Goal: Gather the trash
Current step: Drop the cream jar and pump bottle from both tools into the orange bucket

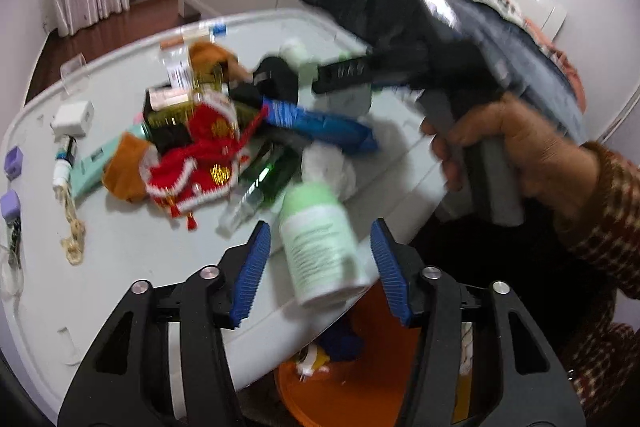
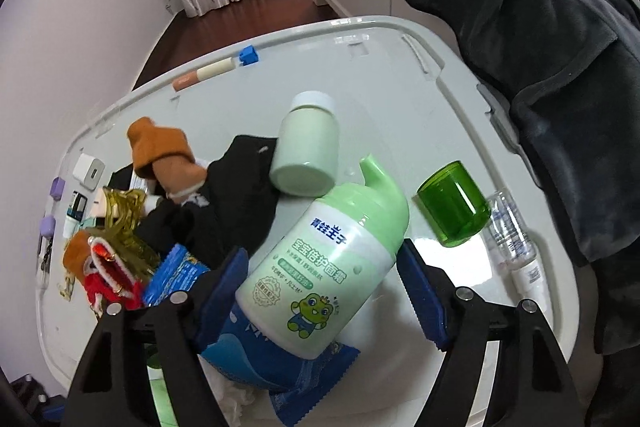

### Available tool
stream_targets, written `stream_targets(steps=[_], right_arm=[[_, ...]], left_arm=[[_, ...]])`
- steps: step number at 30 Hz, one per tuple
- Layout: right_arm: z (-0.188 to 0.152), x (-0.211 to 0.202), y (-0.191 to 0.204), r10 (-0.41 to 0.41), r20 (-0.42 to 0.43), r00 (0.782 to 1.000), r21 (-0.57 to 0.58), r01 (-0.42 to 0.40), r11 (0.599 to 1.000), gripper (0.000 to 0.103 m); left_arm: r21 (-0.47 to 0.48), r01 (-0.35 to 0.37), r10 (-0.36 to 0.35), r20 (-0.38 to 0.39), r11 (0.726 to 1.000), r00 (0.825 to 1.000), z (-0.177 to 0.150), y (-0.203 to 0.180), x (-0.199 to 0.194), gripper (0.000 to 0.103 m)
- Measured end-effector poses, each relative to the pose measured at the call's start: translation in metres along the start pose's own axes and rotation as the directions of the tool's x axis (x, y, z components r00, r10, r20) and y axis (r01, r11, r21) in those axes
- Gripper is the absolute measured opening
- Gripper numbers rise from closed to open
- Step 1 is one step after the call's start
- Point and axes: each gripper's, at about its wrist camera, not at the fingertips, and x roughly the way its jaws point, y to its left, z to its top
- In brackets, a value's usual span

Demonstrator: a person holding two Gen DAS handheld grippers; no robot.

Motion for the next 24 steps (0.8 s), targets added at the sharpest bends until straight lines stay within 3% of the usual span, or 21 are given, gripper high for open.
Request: stream_targets(steps=[4,7,8,9,11,19,24], right_arm=[[0.0,-0.003,0.002,0.003,0.02,1.0,-0.021,-0.002,1.0,0.075],[-0.002,-0.011,0.003,0.0,0.042,0.999,-0.045,0.002,0.999,0.075],[-0.003,-0.014,0.004,-0.002,0.049,0.999,-0.058,0.005,0.998,0.075],[-0.002,-0.014,0.005,-0.003,0.055,0.999,-0.067,0.007,0.998,0.075],[-0.005,-0.02,0.006,-0.007,0.069,0.998,-0.085,0.013,0.996,0.075],[-0.028,-0.065,-0.003,0.045,0.115,0.992,-0.124,-0.031,0.992,0.075],[-0.089,-0.104,0.004,0.139,0.062,0.988,-0.216,-0.122,0.969,0.075]], left_arm=[[0.006,-0.041,0.041,-0.072,0.999,0.997,0.0,-0.007,0.03,0.065],[0.032,-0.079,0.082,-0.097,0.996,0.992,0.003,-0.015,0.047,0.065],[0.039,-0.098,0.101,-0.107,0.994,0.989,0.004,-0.016,0.054,0.062],[0.044,-0.112,0.116,-0.118,0.993,0.986,0.004,-0.017,0.058,0.049],[0.034,-0.127,0.13,-0.124,0.991,0.984,0.005,-0.017,0.062,0.048],[-0.052,-0.132,0.128,-0.073,0.99,0.989,-0.015,-0.022,0.028,0.048],[-0.114,-0.103,0.092,-0.096,0.988,0.991,-0.055,-0.044,0.003,0.048]])
